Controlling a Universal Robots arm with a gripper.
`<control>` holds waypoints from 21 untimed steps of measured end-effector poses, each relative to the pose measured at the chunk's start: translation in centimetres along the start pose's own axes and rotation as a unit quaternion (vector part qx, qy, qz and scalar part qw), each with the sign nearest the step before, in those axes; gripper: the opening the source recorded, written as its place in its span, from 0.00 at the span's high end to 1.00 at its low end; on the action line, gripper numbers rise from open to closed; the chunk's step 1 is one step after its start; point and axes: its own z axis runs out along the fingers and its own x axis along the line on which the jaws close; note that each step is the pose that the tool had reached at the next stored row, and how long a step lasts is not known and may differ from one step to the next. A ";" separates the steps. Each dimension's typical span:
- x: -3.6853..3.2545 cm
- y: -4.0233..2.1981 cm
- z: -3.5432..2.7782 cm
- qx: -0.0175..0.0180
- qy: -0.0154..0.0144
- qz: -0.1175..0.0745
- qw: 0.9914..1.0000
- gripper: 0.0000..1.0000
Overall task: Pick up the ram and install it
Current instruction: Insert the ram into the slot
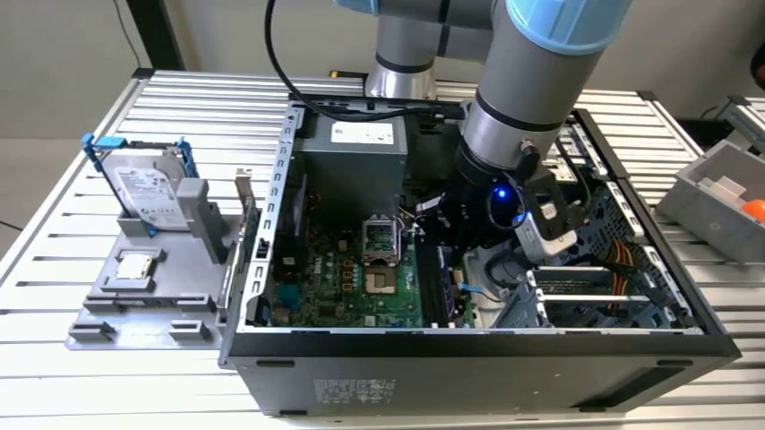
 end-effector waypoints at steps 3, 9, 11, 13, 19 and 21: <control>0.00 0.00 0.00 0.000 0.000 -0.001 1.000 1.00; 0.00 0.00 0.00 0.000 0.000 -0.002 1.000 1.00; 0.00 0.00 0.00 0.000 0.000 -0.002 1.000 1.00; 0.00 0.00 0.00 0.000 0.000 -0.003 1.000 1.00; 0.00 0.00 0.00 0.000 0.000 -0.004 1.000 1.00; 0.00 0.00 0.00 0.000 0.000 -0.005 1.000 1.00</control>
